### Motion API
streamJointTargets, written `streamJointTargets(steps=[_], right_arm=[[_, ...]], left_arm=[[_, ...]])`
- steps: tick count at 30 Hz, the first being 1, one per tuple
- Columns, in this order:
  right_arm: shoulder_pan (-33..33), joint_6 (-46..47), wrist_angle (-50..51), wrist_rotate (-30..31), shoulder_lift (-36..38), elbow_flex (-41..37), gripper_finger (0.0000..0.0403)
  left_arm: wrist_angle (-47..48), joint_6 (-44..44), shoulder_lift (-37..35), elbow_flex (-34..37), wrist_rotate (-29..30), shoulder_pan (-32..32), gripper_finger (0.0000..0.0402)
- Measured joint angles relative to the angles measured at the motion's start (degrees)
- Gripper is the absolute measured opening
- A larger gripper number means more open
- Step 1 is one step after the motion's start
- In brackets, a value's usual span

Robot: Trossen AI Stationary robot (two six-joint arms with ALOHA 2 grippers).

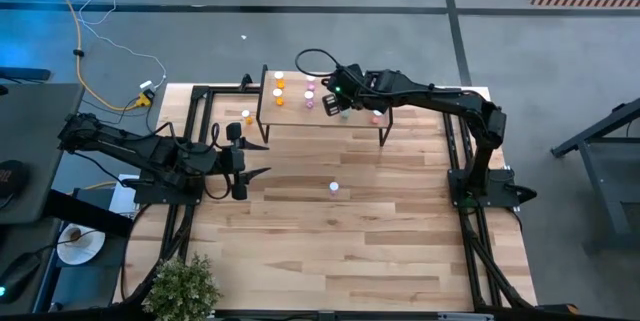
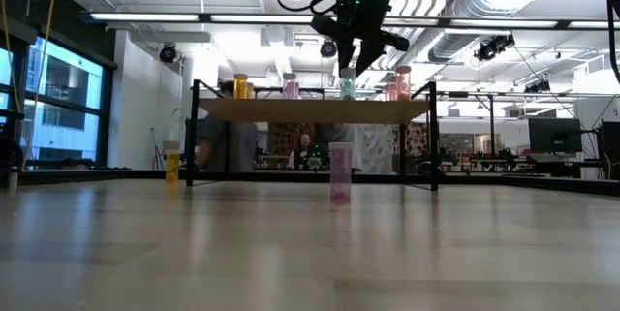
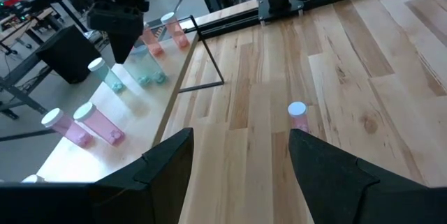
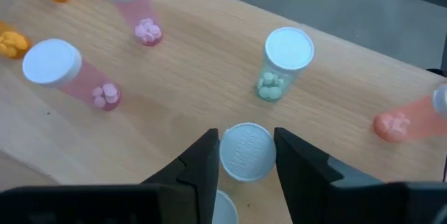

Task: Pick and place medicine bottles onto shelf by color
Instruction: Adjust the green pill bottles on the shelf

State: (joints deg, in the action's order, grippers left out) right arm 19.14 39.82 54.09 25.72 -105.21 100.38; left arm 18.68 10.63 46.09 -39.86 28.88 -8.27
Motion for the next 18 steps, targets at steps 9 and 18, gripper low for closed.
streamJointTargets(steps=[9, 18], right_arm=[[0.5, -1.1, -1.7, 0.1, 0.1, 0.0, 0.0119], [1.2, -1.3, -1.7, -1.2, -0.1, 0.0, 0.0119]], left_arm=[[0.0, 0.0, 0.0, 0.0, 0.0, 0.0, 0.0225], [0.0, 0.0, 0.0, 0.0, 0.0, 0.0, 0.0225]])
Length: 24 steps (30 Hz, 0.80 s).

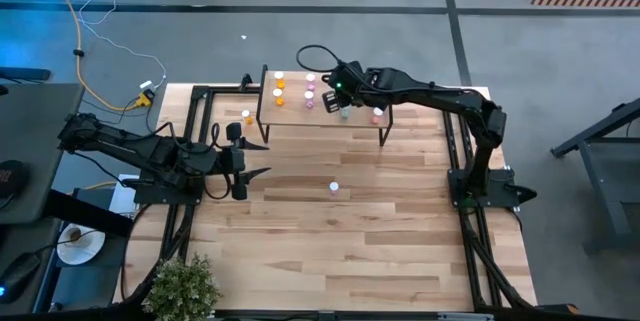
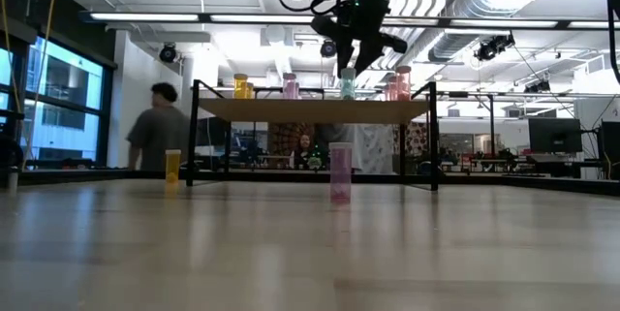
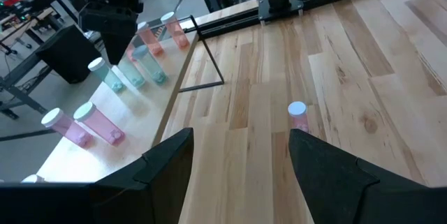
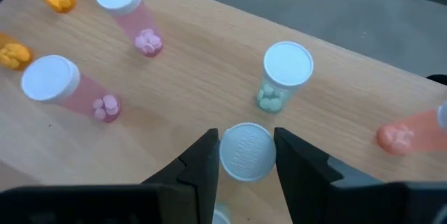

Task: Pick and place medicine bottles onto shelf by color
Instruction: Adjust the green pill bottles on the shelf

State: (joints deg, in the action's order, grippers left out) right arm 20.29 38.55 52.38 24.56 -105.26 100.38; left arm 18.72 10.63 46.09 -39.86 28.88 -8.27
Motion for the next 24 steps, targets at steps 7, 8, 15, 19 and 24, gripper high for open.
streamJointTargets(steps=[7, 8, 15, 19, 24], right_arm=[[0.0, 0.0, 0.4, 0.1, -0.5, 0.0, 0.0119], [0.0, 0.0, 0.5, 0.2, -0.5, 0.0, 0.0119], [0.0, 0.0, 0.5, 0.0, -0.5, 0.0, 0.0119], [0.0, -0.1, 0.5, -0.6, -0.5, 0.1, 0.0119], [0.0, -0.3, 0.5, -0.1, -0.5, 0.1, 0.0119]], left_arm=[[0.2, 0.0, 0.0, 0.0, 0.0, 0.0, 0.0225], [0.3, 0.0, 0.0, 0.0, 0.0, 0.0, 0.0225], [0.5, 0.0, 0.0, 0.0, 0.0, 0.0, 0.0225], [0.6, 0.0, 0.0, 0.0, 0.0, 0.0, 0.0225], [0.6, 0.0, 0.0, 0.0, 0.0, 0.0, 0.0225]])
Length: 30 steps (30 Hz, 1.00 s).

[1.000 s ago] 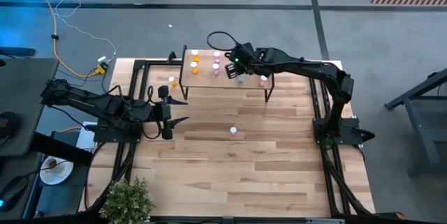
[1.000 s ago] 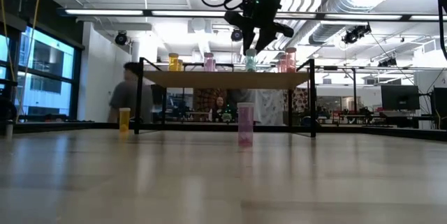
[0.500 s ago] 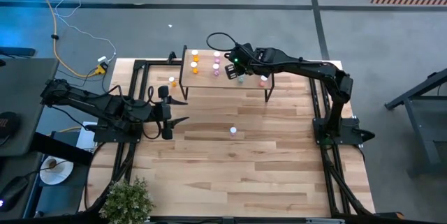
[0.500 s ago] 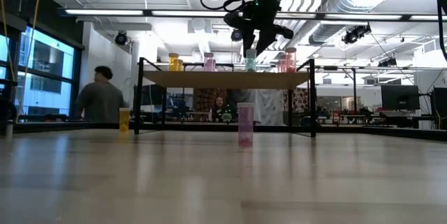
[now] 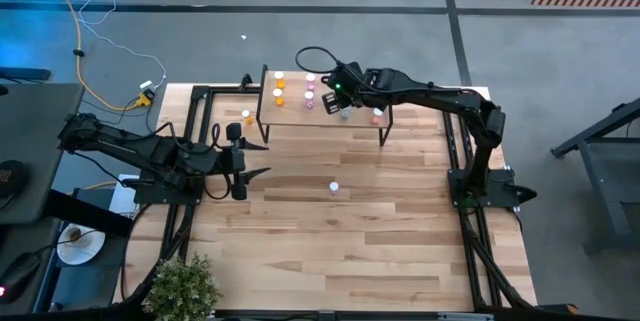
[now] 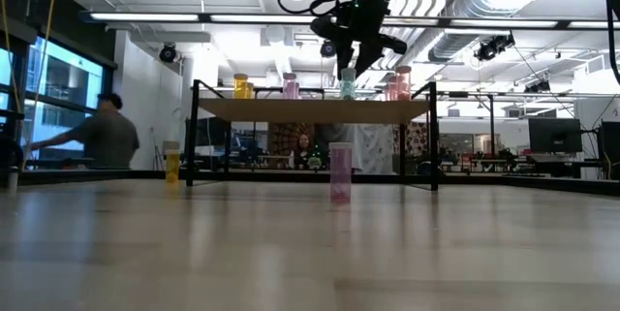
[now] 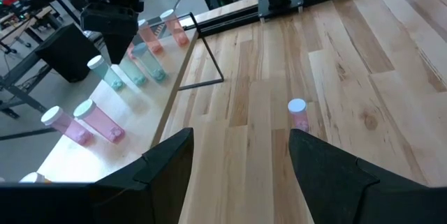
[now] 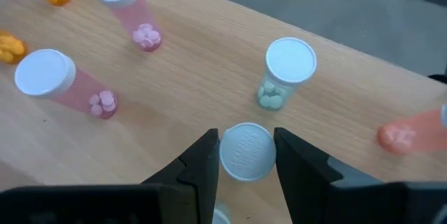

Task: Pick and place medicine bottles onto shelf by color
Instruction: Adjust the green pill bottles on the shelf

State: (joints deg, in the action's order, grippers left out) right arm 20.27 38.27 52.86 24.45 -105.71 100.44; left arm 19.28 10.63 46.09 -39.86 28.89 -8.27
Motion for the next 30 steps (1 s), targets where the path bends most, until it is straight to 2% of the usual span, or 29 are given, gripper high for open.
streamJointTargets(steps=[4, 17, 30], right_arm=[[0.0, -1.3, -0.1, 0.5, 0.0, 0.0, 0.0121], [0.0, -2.3, -0.3, 0.3, -0.1, 0.0, 0.0173], [0.0, -2.7, -0.4, 1.5, 0.1, 0.4, 0.0174]], left_arm=[[0.0, 0.0, 0.0, 0.0, 0.0, 0.0, 0.0225], [0.3, 0.0, 0.0, 0.0, 0.0, 0.0, 0.0225], [0.2, 0.0, 0.0, 0.0, 0.0, 0.0, 0.0225]])
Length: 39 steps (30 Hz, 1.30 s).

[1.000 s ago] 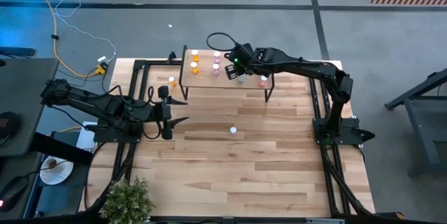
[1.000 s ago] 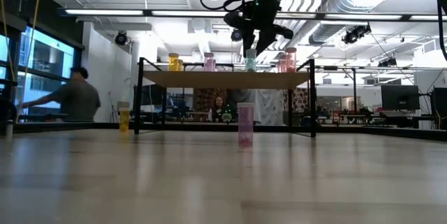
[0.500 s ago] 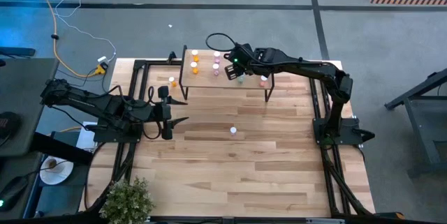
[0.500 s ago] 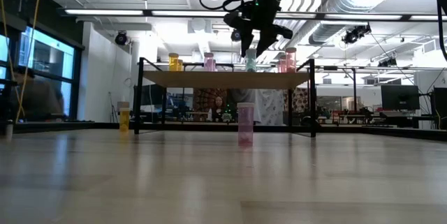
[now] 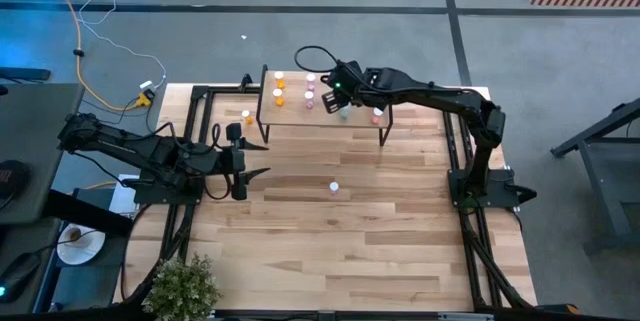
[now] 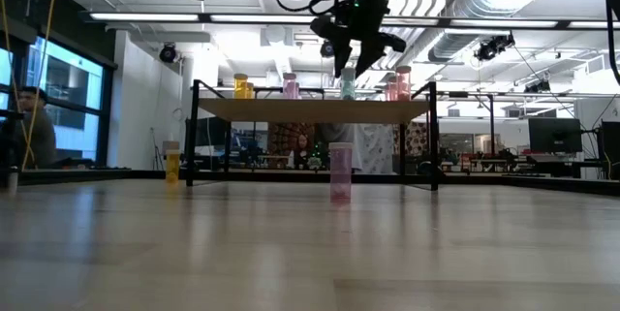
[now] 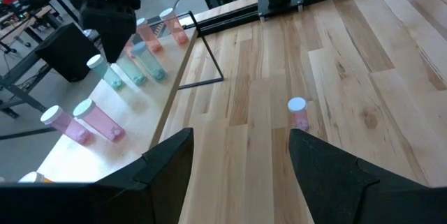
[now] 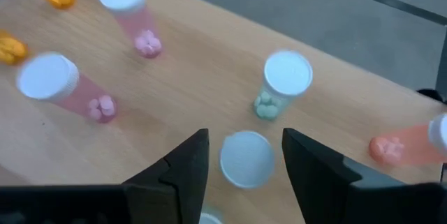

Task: Pick and place medicine bottles onto shelf by color
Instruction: Adjust the green pill bottles on the shelf

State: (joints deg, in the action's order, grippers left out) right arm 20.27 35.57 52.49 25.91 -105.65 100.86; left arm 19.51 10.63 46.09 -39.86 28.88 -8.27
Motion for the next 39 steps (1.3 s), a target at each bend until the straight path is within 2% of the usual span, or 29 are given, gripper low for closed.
streamJointTargets(steps=[8, 15, 24, 34, 39], right_arm=[[0.0, -1.5, 0.6, 0.3, 0.1, 3.3, 0.0174], [-0.6, -1.6, 5.6, 1.7, 0.1, 6.4, 0.0174], [-5.1, -5.0, 8.2, 7.4, 0.2, 9.1, 0.0174], [-12.1, -4.4, 15.7, 17.6, 1.3, 9.0, 0.0174], [-13.5, 2.2, 26.1, 23.3, 1.3, 9.0, 0.0174]], left_arm=[[0.0, 0.0, 0.0, 0.0, 0.0, 0.0, 0.0225], [0.0, 0.0, 0.0, 0.0, 0.0, 0.0, 0.0225], [0.0, 0.0, 0.0, 0.0, 0.0, 0.0, 0.0225], [0.0, 0.0, 0.0, 0.0, 0.0, 0.0, 0.0225], [0.0, 0.0, 0.0, 0.0, 0.0, 0.0, 0.0225]])
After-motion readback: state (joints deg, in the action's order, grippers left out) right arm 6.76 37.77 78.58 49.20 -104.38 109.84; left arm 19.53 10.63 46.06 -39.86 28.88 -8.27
